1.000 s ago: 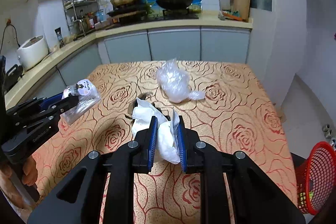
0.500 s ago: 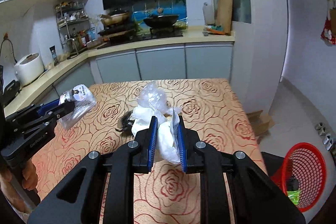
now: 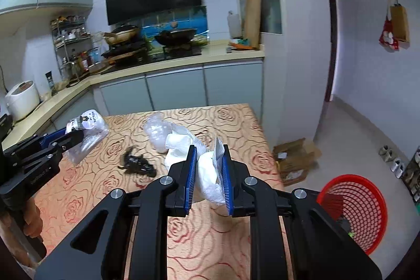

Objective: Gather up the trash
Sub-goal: 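Carry the printed packet and white tissue in both grippers over the red basket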

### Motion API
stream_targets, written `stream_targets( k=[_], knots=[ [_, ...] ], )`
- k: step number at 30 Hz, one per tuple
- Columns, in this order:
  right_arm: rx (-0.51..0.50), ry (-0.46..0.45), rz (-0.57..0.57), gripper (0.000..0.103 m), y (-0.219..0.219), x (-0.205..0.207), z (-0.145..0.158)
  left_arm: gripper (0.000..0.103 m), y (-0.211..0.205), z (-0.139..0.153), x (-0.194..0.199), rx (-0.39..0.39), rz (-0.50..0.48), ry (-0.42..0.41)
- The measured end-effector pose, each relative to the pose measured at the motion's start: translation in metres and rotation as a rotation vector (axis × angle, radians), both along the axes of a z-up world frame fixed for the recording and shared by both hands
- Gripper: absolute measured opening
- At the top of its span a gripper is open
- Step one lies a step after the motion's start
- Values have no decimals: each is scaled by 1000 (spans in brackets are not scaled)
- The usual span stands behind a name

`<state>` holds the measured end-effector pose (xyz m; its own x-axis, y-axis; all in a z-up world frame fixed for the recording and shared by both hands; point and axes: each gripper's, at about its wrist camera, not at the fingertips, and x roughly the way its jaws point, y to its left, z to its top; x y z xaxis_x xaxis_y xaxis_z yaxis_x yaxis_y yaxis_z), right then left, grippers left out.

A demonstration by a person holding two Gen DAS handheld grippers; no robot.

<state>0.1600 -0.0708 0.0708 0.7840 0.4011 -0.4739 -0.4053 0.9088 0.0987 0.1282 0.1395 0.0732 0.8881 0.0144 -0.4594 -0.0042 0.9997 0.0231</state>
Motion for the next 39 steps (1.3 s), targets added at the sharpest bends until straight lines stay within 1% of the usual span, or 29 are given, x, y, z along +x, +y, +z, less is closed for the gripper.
stream_targets(
  k=[9, 15, 22, 32, 35, 39],
  knots=[
    [5, 2, -105, 19, -52, 7, -3, 24, -47, -1, 13, -11, -91, 8],
    [9, 14, -183, 19, -90, 9, -8, 24, -89, -4, 24, -10, -176, 20],
    [2, 30, -291, 19, -144, 7, -18, 24, -143, -10, 39, -7, -284, 38],
    [-4, 63, -411, 19, -200, 6, -33, 24, -225, -24, 55, -2, -451, 84],
    [-8, 77, -439, 19, -214, 6, -40, 24, -249, -32, 61, -3, -506, 114],
    [-15, 100, -466, 19, -226, 11, -48, 24, -271, -46, 73, -21, -556, 162]
  ],
)
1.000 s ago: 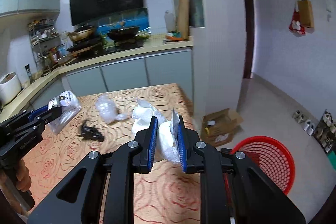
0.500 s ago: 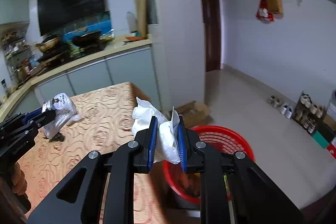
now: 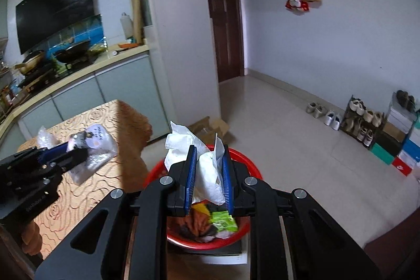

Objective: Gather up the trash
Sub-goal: 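Carry the printed packet and white tissue in both grippers over the red basket, then open both grippers to drop the packet and tissue into the basket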

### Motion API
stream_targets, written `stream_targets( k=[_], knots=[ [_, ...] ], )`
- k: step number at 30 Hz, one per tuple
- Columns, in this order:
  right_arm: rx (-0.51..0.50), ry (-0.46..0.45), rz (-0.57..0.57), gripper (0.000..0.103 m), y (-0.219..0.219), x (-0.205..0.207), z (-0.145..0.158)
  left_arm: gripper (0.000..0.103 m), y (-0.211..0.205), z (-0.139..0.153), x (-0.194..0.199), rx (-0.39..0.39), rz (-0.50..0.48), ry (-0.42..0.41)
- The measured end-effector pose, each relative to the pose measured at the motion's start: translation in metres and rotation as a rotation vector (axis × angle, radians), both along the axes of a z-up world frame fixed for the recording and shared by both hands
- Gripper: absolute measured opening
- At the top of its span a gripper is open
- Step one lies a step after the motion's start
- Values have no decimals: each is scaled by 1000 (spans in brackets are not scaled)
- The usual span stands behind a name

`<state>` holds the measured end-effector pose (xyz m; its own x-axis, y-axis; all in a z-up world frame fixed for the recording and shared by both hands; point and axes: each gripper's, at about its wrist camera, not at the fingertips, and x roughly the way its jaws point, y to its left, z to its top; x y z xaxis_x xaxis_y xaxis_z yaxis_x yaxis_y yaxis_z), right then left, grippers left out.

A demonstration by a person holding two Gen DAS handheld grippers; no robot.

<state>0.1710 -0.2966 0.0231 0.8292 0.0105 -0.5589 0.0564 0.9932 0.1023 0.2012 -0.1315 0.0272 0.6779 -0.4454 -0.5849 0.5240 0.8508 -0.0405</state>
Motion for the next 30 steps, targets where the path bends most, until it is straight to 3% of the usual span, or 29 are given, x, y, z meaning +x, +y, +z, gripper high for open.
stream_targets(
  k=[12, 19, 24, 28, 30],
  knots=[
    [22, 152, -53, 19, -25, 30, -44, 24, -55, -59, 41, 58, -84, 168],
    [35, 213, -44, 19, -26, 42, -64, 26, -65, -73, 45, 72, -100, 210],
    [80, 231, -35, 21, -25, 47, -73, 32, -62, -72, 48, 59, -99, 227],
    [111, 218, -41, 40, -28, 43, -73, 41, -58, -68, 47, 53, -95, 220],
    [121, 209, -43, 42, -29, 41, -70, 44, -56, -66, 45, 50, -92, 214]
  ],
)
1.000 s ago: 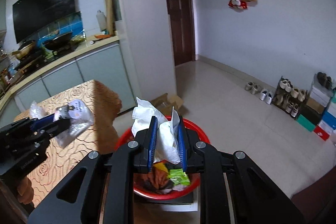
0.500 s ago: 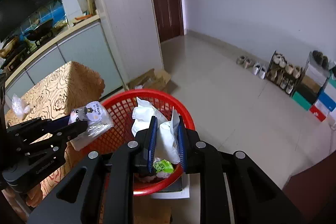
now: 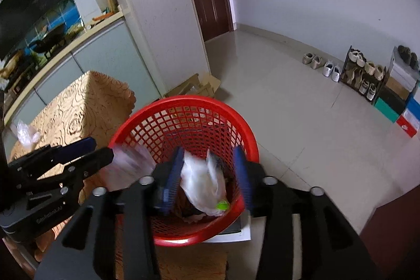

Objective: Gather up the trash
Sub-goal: 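Open both grippers to drop the packet and tissue into the basket, then move both open tools back toward the black and clear plastic bags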

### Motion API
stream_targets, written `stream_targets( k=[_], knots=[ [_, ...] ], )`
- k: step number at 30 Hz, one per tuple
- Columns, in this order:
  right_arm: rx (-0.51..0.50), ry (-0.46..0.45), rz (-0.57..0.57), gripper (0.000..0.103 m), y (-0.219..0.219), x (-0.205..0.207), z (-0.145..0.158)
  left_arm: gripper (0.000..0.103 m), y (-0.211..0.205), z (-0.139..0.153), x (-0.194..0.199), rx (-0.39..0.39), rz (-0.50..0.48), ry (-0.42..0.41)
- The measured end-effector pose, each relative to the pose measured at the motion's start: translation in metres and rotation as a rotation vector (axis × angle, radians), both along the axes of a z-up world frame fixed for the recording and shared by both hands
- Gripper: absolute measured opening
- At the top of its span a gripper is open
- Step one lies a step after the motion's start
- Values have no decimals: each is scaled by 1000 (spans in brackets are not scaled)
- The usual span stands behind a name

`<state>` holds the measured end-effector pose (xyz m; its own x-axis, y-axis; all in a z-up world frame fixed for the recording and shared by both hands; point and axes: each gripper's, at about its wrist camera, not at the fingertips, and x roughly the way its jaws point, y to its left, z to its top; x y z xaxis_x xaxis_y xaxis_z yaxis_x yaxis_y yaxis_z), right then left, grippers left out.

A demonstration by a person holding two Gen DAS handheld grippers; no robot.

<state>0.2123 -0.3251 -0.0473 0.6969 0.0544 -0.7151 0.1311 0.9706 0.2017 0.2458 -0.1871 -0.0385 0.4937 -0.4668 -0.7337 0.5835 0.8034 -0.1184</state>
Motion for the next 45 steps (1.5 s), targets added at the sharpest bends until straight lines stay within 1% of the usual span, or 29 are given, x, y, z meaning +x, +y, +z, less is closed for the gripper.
stream_targets(
  k=[4, 7, 11, 17, 21, 26, 32, 37, 39, 41, 45],
  knots=[
    [-17, -20, 2, 42, 3, -7, 7, 46, 5, 7, -4, -5, 6, -18],
    [-37, -41, 3, 42, 5, -13, 14, 50, 12, 13, -10, -6, 18, -46],
    [-61, -66, 6, 42, 11, -22, 20, 52, 21, 20, -19, -6, 34, -72],
    [-88, -107, 21, 42, 21, -34, 31, 56, 45, 31, -30, -24, 92, -106],
    [-109, -143, 46, 43, 37, -41, 41, 58, 72, 41, -40, -26, 156, -146],
    [-139, -188, 104, 51, 66, -47, 52, 59, 109, 56, -53, -29, 230, -184],
    [-145, -233, 202, 51, 111, -52, 65, 59, 165, 71, -66, -29, 349, -218],
    [-139, -260, 278, 52, 147, -57, 74, 59, 207, 78, -77, -12, 450, -245],
    [-135, -272, 305, 53, 162, -58, 79, 60, 221, 80, -81, -5, 485, -255],
    [-134, -278, 324, 53, 173, -59, 83, 64, 235, 83, -86, 9, 535, -272],
    [-133, -295, 361, 53, 196, -61, 90, 65, 259, 83, -95, 31, 606, -296]
  ],
)
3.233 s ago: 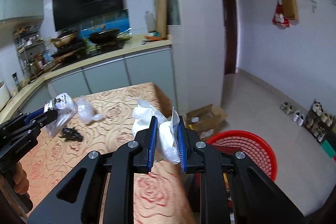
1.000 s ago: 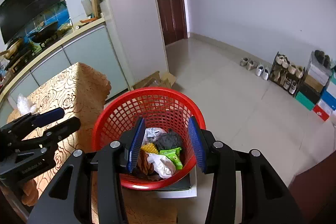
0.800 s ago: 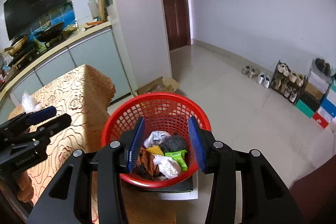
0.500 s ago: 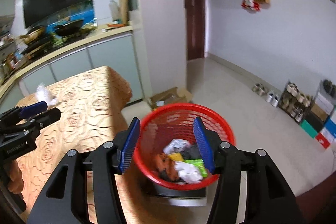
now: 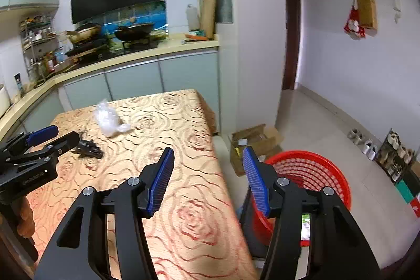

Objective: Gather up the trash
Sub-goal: 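Move both open tools back toward the black and clear plastic bags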

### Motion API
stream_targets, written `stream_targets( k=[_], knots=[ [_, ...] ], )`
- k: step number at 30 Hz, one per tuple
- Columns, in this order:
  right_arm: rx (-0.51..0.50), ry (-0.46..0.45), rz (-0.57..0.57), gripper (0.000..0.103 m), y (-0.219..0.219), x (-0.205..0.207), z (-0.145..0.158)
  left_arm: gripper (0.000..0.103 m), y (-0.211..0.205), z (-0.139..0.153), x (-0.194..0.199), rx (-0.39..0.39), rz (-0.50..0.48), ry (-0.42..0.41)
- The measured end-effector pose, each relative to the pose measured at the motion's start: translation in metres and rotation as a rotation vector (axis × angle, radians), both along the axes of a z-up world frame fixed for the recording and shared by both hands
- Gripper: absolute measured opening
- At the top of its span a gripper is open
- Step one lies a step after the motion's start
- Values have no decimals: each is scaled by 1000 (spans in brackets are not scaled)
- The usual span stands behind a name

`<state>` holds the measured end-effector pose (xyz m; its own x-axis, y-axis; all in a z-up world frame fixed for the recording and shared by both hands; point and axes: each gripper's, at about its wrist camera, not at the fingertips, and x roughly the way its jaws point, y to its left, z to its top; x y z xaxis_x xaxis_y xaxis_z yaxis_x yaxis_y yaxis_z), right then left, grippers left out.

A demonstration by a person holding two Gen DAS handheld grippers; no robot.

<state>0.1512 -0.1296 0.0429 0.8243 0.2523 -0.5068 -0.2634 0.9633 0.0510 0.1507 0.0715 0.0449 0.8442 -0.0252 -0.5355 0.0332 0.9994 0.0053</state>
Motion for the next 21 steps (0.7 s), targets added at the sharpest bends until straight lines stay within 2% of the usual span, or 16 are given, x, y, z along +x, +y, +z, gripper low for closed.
stream_targets(
  k=[11, 14, 21],
  knots=[
    [6, -12, 76, 58, 46, 1, 6, 65, 53, -4, -15, -20, 123, -4],
    [12, 2, 99, 58, 60, 6, 2, 69, 63, -8, -16, -22, 145, 0],
    [-2, 32, 148, 58, 94, 22, -10, 71, 97, -30, -4, -55, 199, 57]
  ],
)
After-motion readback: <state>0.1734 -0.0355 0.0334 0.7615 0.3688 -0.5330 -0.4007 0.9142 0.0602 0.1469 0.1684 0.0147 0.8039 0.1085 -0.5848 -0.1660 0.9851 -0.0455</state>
